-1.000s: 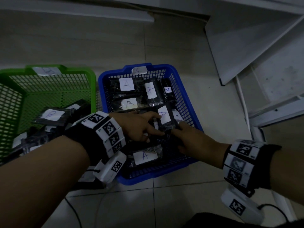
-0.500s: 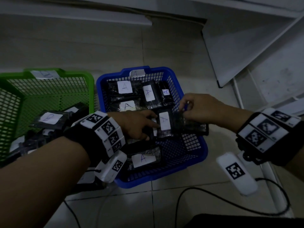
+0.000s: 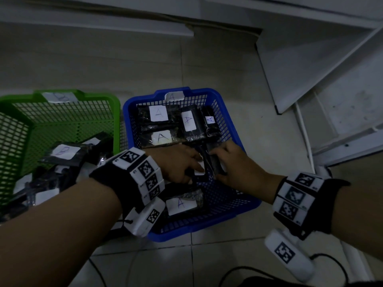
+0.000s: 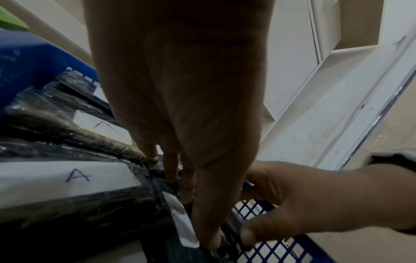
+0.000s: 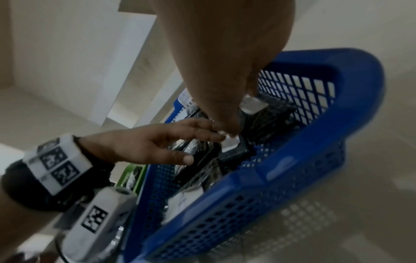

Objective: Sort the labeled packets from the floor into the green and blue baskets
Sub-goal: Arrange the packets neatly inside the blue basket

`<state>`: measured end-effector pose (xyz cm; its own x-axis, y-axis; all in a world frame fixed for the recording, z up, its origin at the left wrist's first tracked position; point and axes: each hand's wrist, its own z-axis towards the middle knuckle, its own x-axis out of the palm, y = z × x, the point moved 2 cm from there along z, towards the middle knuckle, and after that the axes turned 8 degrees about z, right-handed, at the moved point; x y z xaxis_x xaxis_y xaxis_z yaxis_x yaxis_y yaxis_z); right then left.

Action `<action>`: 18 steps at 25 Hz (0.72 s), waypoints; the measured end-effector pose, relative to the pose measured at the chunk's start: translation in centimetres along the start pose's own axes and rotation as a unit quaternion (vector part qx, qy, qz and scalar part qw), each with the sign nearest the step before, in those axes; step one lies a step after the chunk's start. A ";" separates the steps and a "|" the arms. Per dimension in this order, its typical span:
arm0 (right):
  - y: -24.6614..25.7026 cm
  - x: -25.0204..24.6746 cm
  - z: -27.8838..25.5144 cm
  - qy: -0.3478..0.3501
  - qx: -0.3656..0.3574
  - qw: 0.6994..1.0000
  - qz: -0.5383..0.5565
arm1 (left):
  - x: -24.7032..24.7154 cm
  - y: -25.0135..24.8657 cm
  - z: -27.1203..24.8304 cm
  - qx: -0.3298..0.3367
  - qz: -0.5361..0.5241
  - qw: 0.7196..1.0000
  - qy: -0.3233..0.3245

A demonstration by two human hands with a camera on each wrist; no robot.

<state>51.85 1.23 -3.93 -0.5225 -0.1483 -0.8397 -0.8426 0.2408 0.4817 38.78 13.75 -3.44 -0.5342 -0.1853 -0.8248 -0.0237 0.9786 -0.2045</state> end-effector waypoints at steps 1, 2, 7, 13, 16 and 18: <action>0.0 0.1 0.1 0.016 -0.002 1.000 -0.015 | 0.2 0.0 0.0 -0.003 0.007 1.000 0.009; 0.1 0.1 0.3 0.035 -0.003 0.999 -0.029 | 0.4 -0.1 0.1 -0.007 0.015 1.000 0.019; 0.3 -0.1 0.6 0.087 -0.033 0.991 -0.092 | 0.7 0.3 0.1 -0.053 0.021 0.998 -0.011; -0.5 0.3 1.2 0.070 -0.063 0.971 -0.220 | 0.9 0.5 -0.3 -0.047 0.028 0.998 -0.009; -0.6 0.6 1.3 0.078 -0.068 0.969 -0.226 | 1.1 0.7 -0.2 -0.044 0.055 0.997 0.021; -0.4 0.2 1.1 0.074 -0.066 0.979 -0.180 | 1.2 0.8 -0.1 -0.042 0.082 0.995 0.042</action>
<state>52.24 2.20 -4.56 -0.1940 -0.3403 -0.9201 -0.9799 0.0221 0.1984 38.05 14.26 -4.58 -0.6056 -0.0170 -0.7956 0.0009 0.9998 -0.0220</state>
